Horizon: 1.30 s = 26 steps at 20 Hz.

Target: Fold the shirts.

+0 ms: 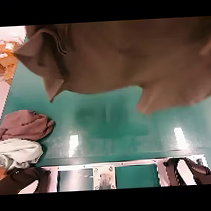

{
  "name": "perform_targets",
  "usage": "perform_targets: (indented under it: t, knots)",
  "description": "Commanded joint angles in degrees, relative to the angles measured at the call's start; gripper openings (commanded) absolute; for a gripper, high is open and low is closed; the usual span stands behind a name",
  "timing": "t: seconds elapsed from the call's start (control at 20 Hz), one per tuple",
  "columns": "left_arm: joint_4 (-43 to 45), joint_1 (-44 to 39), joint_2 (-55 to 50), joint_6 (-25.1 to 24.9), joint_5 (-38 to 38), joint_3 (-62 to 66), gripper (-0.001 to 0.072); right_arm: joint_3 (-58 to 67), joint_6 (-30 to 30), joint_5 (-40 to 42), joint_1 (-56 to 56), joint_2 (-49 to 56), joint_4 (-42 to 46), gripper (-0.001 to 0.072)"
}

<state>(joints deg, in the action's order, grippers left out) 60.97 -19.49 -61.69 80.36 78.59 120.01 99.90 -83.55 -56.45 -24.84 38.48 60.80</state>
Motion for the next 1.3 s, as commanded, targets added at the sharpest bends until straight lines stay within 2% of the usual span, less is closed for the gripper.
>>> perform_targets:
  t: [0.0,0.25,0.45,0.7,0.85,0.9,1.0,1.05,1.25]
  knots:
    - [2.19,0.07,0.59,-0.24,-0.07,-1.53,0.0024,-2.16,-0.46,0.79,0.02,0.79,1.05,0.0015]
    - [6.25,0.07,-9.49,-2.62,-4.61,-12.39,0.0024,-16.02,2.29,1.70,1.66,9.11,-3.19,0.0016]
    - [6.16,0.07,-28.94,-7.04,-14.86,-13.75,0.0024,-27.61,5.40,12.09,7.10,21.88,-3.17,0.0016]
    - [3.06,0.07,-47.23,-7.26,-32.76,-13.49,0.0024,-28.89,6.69,22.56,11.56,42.97,-3.23,0.0017]
    - [-0.13,0.07,-51.52,-8.37,-37.00,-13.51,0.0026,-28.87,6.64,23.19,12.28,50.77,-3.37,0.0025]
    - [-0.04,0.09,-51.76,-8.41,-37.35,-13.53,0.0045,-28.87,6.67,23.19,12.24,51.93,-3.34,0.0094]
    - [0.37,0.39,-51.21,-8.41,-37.09,-13.46,0.0598,-28.44,6.69,21.88,10.91,52.33,-3.10,0.0249]
    - [0.46,1.01,-50.62,-8.48,-34.97,-12.87,0.0614,-27.30,6.69,19.12,9.60,52.33,-3.08,0.0295]
    - [1.77,8.31,-47.84,-8.28,-13.57,-4.68,0.0614,-24.15,6.69,3.15,-1.07,49.16,-3.08,0.0291]
